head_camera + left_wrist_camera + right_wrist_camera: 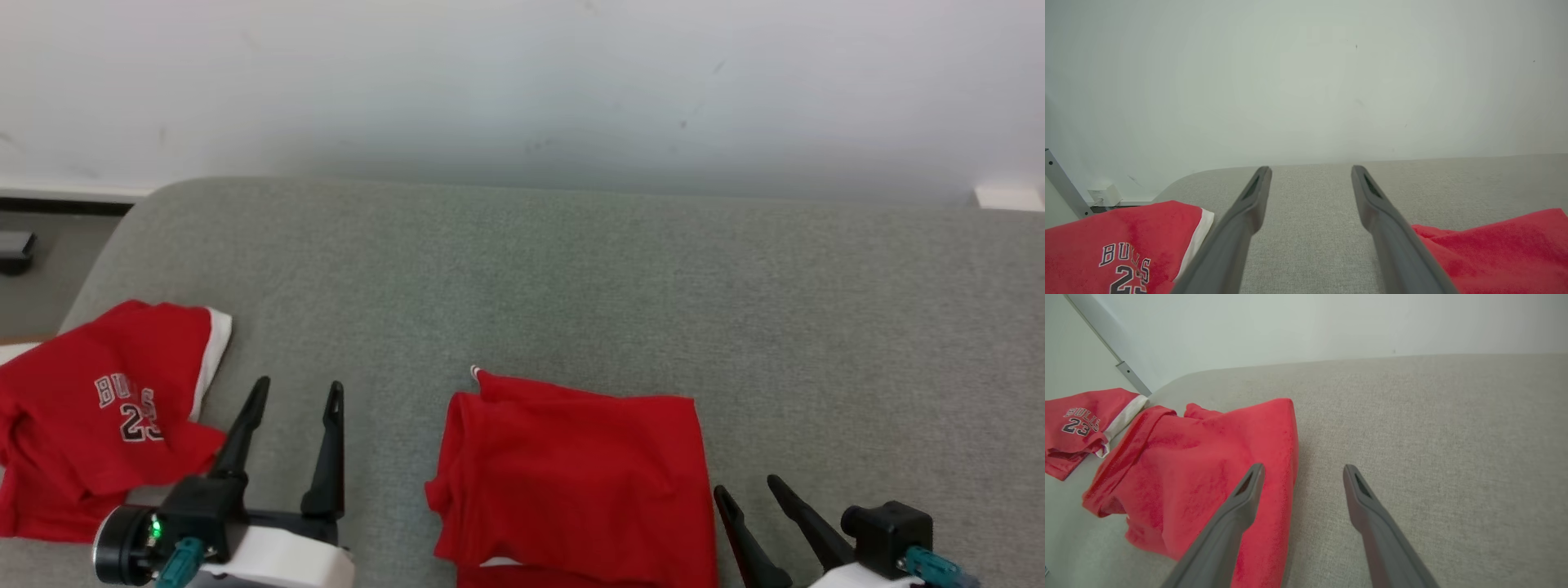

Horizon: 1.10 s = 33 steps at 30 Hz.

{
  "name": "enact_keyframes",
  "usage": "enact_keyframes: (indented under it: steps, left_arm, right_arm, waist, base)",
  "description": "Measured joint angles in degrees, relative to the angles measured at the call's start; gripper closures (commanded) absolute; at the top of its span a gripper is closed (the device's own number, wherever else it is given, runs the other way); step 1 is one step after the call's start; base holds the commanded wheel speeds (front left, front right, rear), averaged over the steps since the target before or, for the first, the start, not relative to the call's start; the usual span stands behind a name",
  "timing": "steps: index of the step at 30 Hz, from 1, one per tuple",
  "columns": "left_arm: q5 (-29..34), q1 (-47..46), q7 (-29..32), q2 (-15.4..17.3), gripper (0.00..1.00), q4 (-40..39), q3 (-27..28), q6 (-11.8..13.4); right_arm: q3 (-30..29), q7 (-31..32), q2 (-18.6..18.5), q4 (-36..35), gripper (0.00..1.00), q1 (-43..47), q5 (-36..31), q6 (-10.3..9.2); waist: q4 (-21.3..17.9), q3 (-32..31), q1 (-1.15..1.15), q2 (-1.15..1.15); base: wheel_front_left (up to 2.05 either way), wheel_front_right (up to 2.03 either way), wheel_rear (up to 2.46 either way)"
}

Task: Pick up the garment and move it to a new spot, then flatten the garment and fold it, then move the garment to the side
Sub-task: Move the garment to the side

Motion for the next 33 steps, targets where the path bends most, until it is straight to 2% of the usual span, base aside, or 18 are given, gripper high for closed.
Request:
enact_keyframes:
  steps: [4,5,6,10,11,12,13,22,33]
  left_arm:
    - [0.0,-0.9,-0.9,-0.6,0.0,0.9,0.0,0.0]
    - [0.0,-0.9,-0.9,-0.6,0.0,0.9,0.0,0.0]
    - [-0.1,-1.4,-1.2,-0.8,0.0,1.3,-0.1,-0.1]
    - [-0.1,-1.9,-1.8,-1.3,0.0,2.3,-0.2,-0.2]
    - [-0.1,-2.0,-1.9,-1.4,0.0,2.3,-0.2,-0.2]
    - [-0.1,-2.2,-1.9,-1.5,0.0,2.4,-0.3,-0.2]
    - [-0.1,-2.2,-2.0,-1.6,0.0,2.5,-0.2,-0.2]
    - [-0.1,-2.4,-2.9,-1.8,0.0,1.4,0.4,-0.3]
    - [0.9,-2.7,-3.2,-1.6,0.0,-1.3,0.3,-0.9]
  right_arm:
    - [2.1,-2.0,0.8,8.2,0.0,-5.4,2.3,0.0]
    - [2.1,-2.0,0.8,8.2,0.0,-5.4,2.3,0.0]
    - [2.8,-2.4,1.0,12.0,0.0,-7.5,3.4,0.0]
    - [5.0,-0.9,0.9,18.0,0.0,-10.9,7.0,0.0]
    - [5.2,-0.9,0.8,18.8,0.51,-11.7,7.9,0.0]
    - [5.4,-1.0,0.6,19.5,0.78,-12.4,8.6,0.0]
    - [5.8,-0.9,0.4,20.2,1.0,-12.9,9.0,0.0]
    - [7.4,-3.5,-3.2,19.7,1.0,-13.6,9.8,0.02]
    - [5.5,-1.1,-10.4,15.4,1.0,-12.0,11.0,0.02]
  waist:
    - [2.3,2.3,0.0,0.0]
    - [2.3,2.3,0.0,0.0]
    - [3.4,3.2,0.0,0.0]
    - [5.0,4.2,0.0,0.0]
    - [5.2,4.3,0.0,0.0]
    - [5.3,4.3,0.0,0.0]
    - [5.3,4.3,0.0,0.0]
    - [2.6,3.7,0.0,0.0]
    - [-8.4,3.6,0.0,0.0]
  base:
    - [0.0,0.0,0.0]
    - [0.0,0.0,0.0]
    - [0.0,0.0,0.0]
    - [0.0,0.0,0.0]
    - [0.0,0.0,0.0]
    - [0.0,0.0,0.0]
    - [0.0,0.0,0.0]
    - [0.0,0.0,0.0]
    - [0.0,0.0,0.0]
